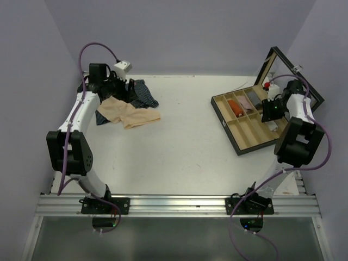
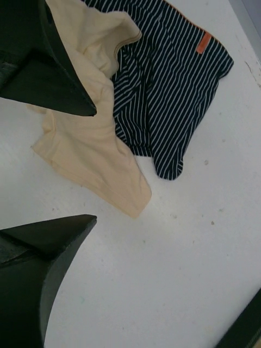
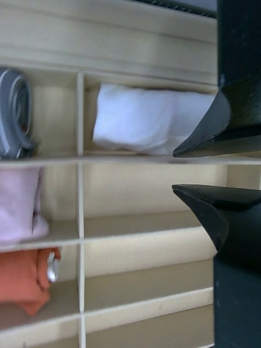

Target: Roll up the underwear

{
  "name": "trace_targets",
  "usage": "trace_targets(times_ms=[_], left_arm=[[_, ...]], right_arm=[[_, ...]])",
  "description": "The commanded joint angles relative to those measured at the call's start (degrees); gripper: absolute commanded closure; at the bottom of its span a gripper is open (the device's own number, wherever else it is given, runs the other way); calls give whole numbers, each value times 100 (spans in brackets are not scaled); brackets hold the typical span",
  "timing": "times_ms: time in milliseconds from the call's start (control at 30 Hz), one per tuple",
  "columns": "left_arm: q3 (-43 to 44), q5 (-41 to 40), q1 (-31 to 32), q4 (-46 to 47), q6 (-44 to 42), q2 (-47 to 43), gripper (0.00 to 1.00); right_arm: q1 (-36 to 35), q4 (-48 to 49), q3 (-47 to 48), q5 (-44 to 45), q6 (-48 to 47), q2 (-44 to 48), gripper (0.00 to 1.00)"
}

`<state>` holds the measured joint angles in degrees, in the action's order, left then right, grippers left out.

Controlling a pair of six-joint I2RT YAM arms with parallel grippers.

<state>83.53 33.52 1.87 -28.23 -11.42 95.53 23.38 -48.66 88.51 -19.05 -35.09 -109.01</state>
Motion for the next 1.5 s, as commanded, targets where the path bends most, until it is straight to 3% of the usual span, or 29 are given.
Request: trace_targets(times_ms=[0, 100, 167, 300, 633, 800, 900, 1100, 1267, 1467], left_arm=[[593, -686, -213, -647, -500, 518, 25], [988, -1109, -459, -1060, -1034, 1116, 34], [1051, -1242, -459, -1167, -1344, 1484, 35], [1070, -1208, -459, -1361, -1880, 1838, 36], [850, -1058, -442, -1255, -1662, 1777, 35], [191, -716, -442, -1106, -1793, 1250, 35], [-169, -636, -442, -940, -1698, 1012, 33], [-381, -504, -442, -1009, -1591, 810, 30], [-583, -566, -442, -939, -1591, 774, 29], [-697, -548, -442, -799, -1530, 897, 30]], right_arm=[[-394, 656, 62, -56, 336, 1188, 69], [-842, 876, -114, 147, 538, 1531, 66], [-1220, 1069, -281, 462, 695, 1733, 60], [-1441, 1078, -334, 586, 942, 1875, 59], [-1284, 1131, -1037, 1131, 468, 1831, 62], [-1370, 745, -1125, 62, 257, 2182, 64], [-1634, 437, -1308, -134, 538, 2296, 64], [-2047, 797, -2083, -38, 934, 2429, 63], [-1986, 841, -2066, 304, 662, 2332, 61], [-1424, 788, -1416, 296, 162, 1665, 61]])
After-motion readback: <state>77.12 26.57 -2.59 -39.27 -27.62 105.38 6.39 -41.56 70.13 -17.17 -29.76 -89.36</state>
